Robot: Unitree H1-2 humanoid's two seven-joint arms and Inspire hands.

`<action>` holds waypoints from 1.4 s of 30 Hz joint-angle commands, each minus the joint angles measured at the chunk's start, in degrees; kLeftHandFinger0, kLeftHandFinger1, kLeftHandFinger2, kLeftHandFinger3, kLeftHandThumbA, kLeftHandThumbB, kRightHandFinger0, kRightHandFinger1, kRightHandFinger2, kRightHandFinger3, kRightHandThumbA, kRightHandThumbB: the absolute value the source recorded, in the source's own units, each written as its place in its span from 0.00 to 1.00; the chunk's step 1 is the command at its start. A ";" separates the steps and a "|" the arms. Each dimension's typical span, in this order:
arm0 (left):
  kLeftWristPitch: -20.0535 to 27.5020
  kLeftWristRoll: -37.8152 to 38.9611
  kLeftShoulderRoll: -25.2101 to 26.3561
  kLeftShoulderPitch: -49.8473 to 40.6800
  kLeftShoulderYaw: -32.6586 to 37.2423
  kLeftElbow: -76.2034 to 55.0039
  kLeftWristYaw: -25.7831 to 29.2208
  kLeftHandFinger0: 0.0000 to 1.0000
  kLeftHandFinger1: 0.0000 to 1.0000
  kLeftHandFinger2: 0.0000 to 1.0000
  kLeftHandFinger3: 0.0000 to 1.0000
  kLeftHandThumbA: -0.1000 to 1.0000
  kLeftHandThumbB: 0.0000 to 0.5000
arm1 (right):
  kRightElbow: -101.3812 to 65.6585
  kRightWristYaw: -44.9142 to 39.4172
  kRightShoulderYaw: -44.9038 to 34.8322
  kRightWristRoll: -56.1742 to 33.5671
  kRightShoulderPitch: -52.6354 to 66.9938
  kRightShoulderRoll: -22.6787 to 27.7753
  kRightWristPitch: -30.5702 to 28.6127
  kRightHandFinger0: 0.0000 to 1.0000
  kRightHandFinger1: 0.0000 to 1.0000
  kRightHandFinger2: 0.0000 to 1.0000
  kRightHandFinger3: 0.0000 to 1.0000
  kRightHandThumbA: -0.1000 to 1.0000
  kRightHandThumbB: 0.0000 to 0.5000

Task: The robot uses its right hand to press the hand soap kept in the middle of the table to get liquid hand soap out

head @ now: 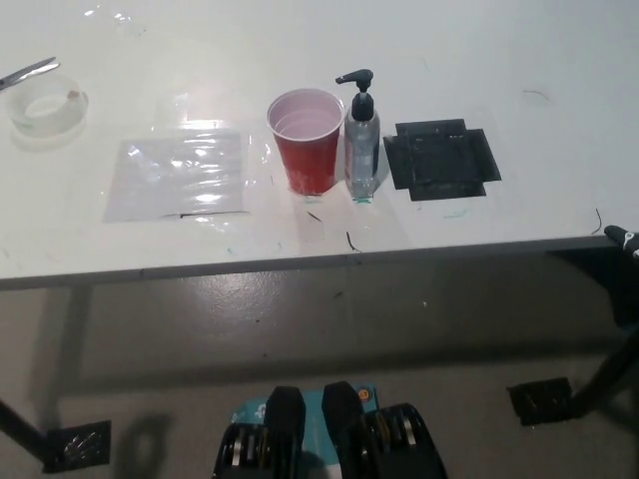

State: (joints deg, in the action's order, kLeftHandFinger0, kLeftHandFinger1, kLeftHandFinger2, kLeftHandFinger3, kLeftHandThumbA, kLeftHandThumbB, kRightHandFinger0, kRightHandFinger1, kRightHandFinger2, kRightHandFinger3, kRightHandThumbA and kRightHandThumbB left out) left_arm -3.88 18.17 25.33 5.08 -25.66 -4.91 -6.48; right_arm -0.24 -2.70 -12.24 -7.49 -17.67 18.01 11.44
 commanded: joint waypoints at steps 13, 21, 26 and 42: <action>0.35 1.89 2.27 1.17 0.20 -0.99 -1.69 0.33 0.41 0.49 0.59 0.72 0.08 | -6.93 -3.95 14.11 12.67 -21.04 8.05 3.94 1.00 1.00 1.00 1.00 1.00 0.51; 0.21 1.35 2.40 1.01 0.13 -0.95 -1.81 0.34 0.43 0.51 0.61 0.74 0.09 | 0.11 -7.81 23.43 17.57 -30.46 7.36 1.79 1.00 1.00 1.00 1.00 1.00 0.72; 0.06 1.76 2.56 0.87 0.12 -1.18 -2.31 0.33 0.41 0.50 0.60 0.74 0.13 | 0.83 -10.71 27.67 20.43 -32.84 7.91 4.34 1.00 1.00 1.00 1.00 1.00 0.89; 0.55 1.04 2.85 0.96 0.09 -1.09 -3.04 0.33 0.42 0.51 0.61 0.75 0.11 | 11.22 -13.51 35.65 26.77 -40.51 3.78 -2.12 1.00 1.00 1.00 1.00 1.00 1.00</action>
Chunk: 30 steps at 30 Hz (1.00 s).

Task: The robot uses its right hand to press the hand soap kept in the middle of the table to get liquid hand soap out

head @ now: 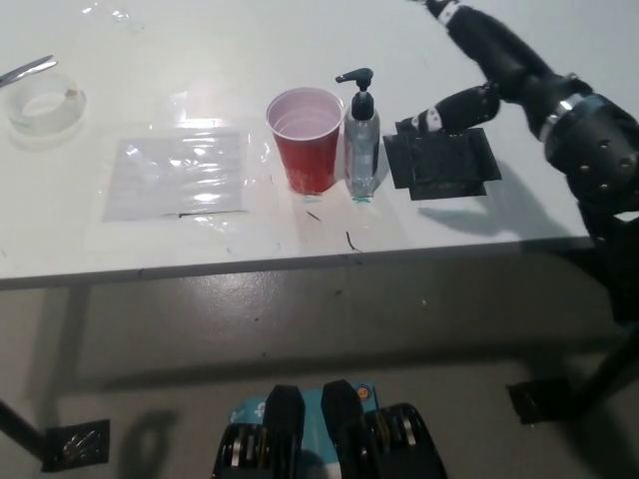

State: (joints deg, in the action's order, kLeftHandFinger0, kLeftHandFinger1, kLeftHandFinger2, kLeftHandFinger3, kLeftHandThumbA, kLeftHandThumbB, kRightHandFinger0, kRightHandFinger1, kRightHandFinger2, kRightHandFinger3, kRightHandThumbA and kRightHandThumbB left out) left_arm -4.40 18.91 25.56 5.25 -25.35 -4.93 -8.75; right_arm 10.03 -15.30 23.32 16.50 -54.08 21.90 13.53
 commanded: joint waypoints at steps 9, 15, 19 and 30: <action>1.42 0.38 2.71 1.05 0.09 -0.67 -1.33 0.31 0.41 0.49 0.60 0.75 0.06 | 5.78 -1.15 2.18 6.62 -7.82 -2.99 -7.03 1.00 1.00 1.00 1.00 1.00 1.00; 0.83 0.34 2.77 0.90 0.21 -0.99 -1.23 0.33 0.41 0.49 0.60 0.77 0.04 | 8.68 -1.40 3.57 8.06 -8.70 -4.90 -9.22 1.00 1.00 1.00 1.00 1.00 0.95; 1.11 0.65 2.75 0.97 0.23 -0.78 -1.44 0.32 0.40 0.48 0.60 0.77 0.05 | 11.48 -1.33 3.99 8.86 -9.70 -5.73 -10.78 1.00 1.00 1.00 1.00 1.00 0.99; 0.56 0.40 2.99 1.38 0.42 -1.28 -1.80 0.30 0.39 0.47 0.60 0.78 0.06 | 16.86 -0.19 5.51 12.87 -10.07 -8.37 -14.19 1.00 1.00 1.00 1.00 1.00 0.82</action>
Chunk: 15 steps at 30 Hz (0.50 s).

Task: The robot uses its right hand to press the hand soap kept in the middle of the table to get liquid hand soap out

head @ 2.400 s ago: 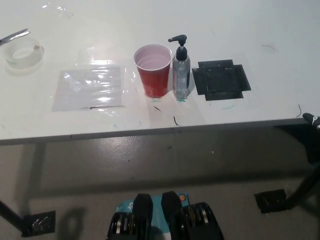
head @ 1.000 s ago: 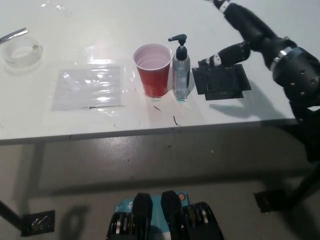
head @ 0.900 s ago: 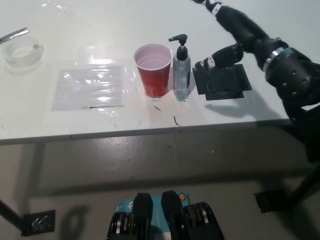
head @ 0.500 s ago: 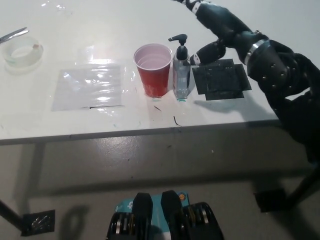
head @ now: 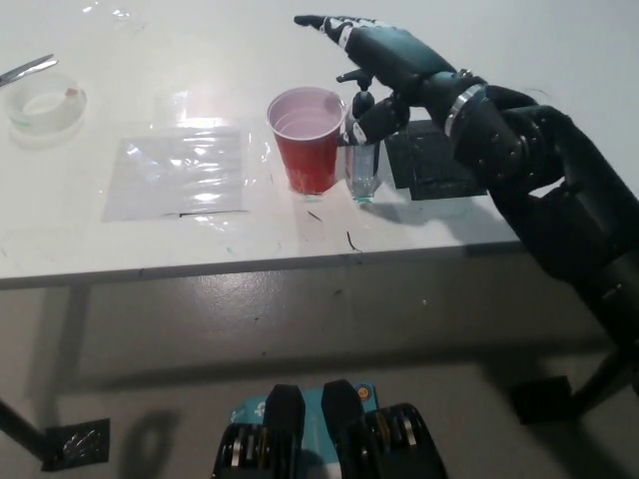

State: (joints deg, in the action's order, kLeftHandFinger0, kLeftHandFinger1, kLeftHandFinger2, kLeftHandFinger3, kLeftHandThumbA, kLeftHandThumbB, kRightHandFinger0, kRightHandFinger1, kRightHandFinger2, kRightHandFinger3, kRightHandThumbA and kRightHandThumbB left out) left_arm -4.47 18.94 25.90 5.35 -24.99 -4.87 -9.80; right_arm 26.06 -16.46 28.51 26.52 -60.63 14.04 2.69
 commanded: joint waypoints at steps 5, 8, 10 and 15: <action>1.06 0.30 2.44 1.33 0.17 -1.40 -0.85 0.30 0.39 0.46 0.59 0.76 0.03 | 4.48 2.31 1.20 4.51 -3.21 -1.28 -5.51 1.00 1.00 1.00 1.00 1.00 0.85; 0.46 -0.33 2.57 1.15 0.21 -1.93 -0.45 0.30 0.39 0.47 0.59 0.78 0.08 | 6.20 2.46 1.27 4.96 -3.32 -1.68 -6.30 1.00 1.00 1.00 1.00 1.00 0.81; 0.57 -0.12 2.62 1.21 0.19 -1.85 -0.64 0.32 0.40 0.48 0.60 0.78 0.07 | 7.63 2.98 1.71 5.79 -3.29 -1.75 -7.15 1.00 1.00 1.00 1.00 1.00 0.79; 0.79 0.53 2.50 1.10 -0.06 -2.02 -0.86 0.31 0.40 0.48 0.60 0.78 0.04 | 10.34 4.31 1.48 6.72 -3.04 -2.11 -8.91 1.00 1.00 1.00 1.00 1.00 0.80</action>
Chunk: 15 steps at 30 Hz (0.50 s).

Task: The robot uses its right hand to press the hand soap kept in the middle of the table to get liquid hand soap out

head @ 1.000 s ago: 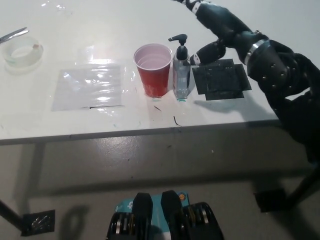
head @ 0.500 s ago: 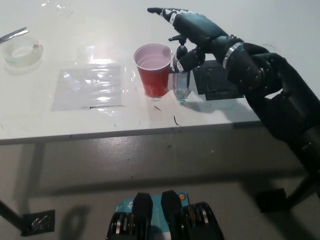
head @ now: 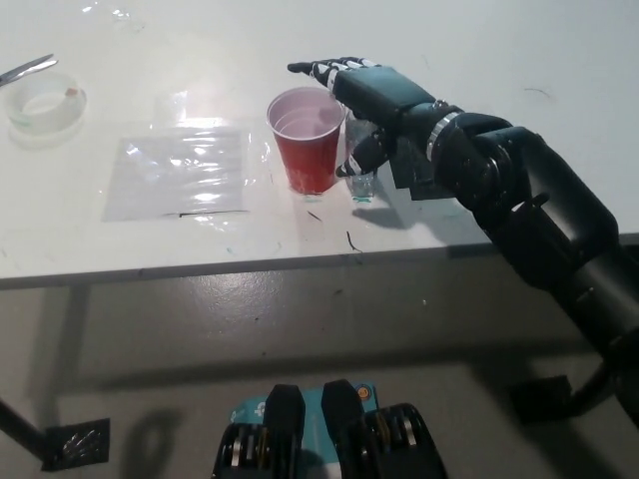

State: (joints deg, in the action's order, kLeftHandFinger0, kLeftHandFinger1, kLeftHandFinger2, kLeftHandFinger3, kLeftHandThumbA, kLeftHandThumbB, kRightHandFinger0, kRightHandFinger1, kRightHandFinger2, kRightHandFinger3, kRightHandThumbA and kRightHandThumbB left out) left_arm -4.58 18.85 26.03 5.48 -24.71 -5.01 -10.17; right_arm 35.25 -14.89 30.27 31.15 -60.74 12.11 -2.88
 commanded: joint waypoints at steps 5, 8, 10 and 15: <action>0.55 0.40 2.49 0.87 -0.36 -2.43 -0.30 0.32 0.40 0.47 0.59 0.77 0.05 | 3.21 3.84 -0.56 2.47 -2.52 0.07 -5.76 1.00 1.00 1.00 1.00 1.00 0.80; 0.81 -0.08 2.52 1.01 -0.23 -2.27 -0.12 0.32 0.41 0.49 0.61 0.78 0.03 | 3.07 4.07 -1.04 2.41 -2.05 -0.07 -5.68 1.00 1.00 1.00 1.00 1.00 0.78; 1.33 -0.20 2.58 1.05 -0.17 -2.08 -0.26 0.32 0.41 0.50 0.61 0.79 0.02 | 2.89 4.16 -1.29 2.40 -1.80 -0.29 -5.50 1.00 1.00 1.00 1.00 1.00 0.78; 0.65 -0.13 2.53 1.12 -0.19 -2.74 0.06 0.34 0.43 0.51 0.62 0.79 0.00 | 3.65 5.51 -1.09 3.05 -0.32 -1.22 -6.02 1.00 1.00 1.00 1.00 1.00 0.78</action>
State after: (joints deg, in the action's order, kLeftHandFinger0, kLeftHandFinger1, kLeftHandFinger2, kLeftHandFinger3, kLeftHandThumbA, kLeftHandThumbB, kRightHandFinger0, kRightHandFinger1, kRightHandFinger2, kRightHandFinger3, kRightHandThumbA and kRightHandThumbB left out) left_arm -4.58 18.78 26.44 5.48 -24.70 -5.62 -10.19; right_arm 38.13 -11.36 29.78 33.34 -60.42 11.51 -7.40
